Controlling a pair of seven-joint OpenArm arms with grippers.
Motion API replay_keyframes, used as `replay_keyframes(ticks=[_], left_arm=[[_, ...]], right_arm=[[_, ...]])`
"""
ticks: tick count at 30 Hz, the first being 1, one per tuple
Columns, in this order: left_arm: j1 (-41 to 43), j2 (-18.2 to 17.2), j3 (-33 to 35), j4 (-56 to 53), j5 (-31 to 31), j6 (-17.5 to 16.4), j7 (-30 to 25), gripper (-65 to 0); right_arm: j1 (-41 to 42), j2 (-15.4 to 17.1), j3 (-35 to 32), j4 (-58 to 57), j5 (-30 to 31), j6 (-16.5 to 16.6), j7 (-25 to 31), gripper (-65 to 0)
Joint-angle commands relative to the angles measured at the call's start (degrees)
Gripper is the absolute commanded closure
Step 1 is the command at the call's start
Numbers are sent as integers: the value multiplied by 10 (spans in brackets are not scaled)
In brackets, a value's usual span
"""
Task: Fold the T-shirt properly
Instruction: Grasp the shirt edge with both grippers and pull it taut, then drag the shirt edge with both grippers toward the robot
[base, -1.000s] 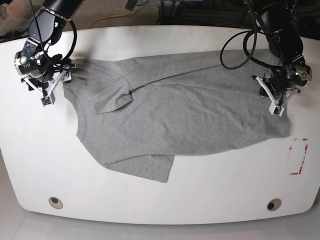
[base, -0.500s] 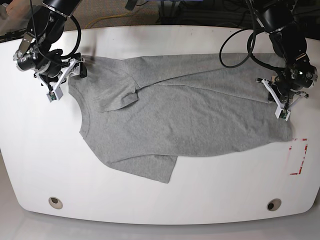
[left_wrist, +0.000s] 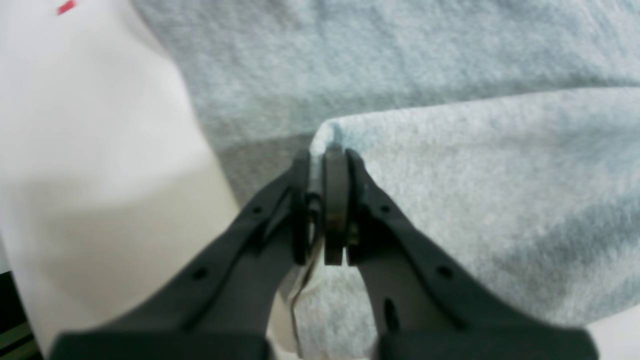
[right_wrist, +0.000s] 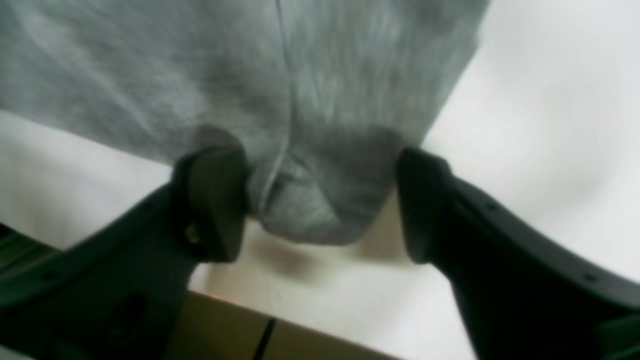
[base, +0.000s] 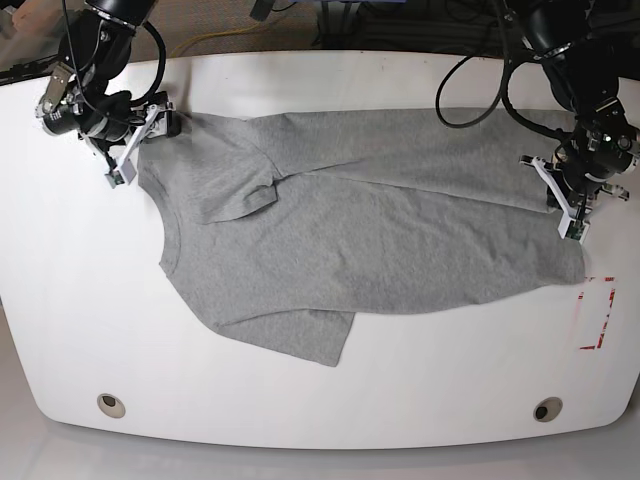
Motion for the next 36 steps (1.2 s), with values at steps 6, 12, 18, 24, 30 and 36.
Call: replay_keyframes(ticks=[6,12,18,24,30,36], left_arm=[[-13,-30,-1,10,-3,1,-10,-4],[-24,-47,0,-30,-2,1,-13,-6],[-51,-75,3,-107,-3,1,-14,-36],[-79,-85,3,-128,-6,1,-14,-368],[-76,-85,1,-87,-7,1,-10,-540],[-12,-100,-2,-21,-7,1,-8,-542]], right_arm=[[4,7,-23,-18,-17,1,33,-266],[4,7,-24,-18,-19,1,33,-300],[6,12,-24,-18,-20,1,33,-311],[5,12,-24,-17,-15,1,33,-354],[5,12,-24,-16,-15,1,33,-366],[5,12,-23,-5,-15,1,33,-366]])
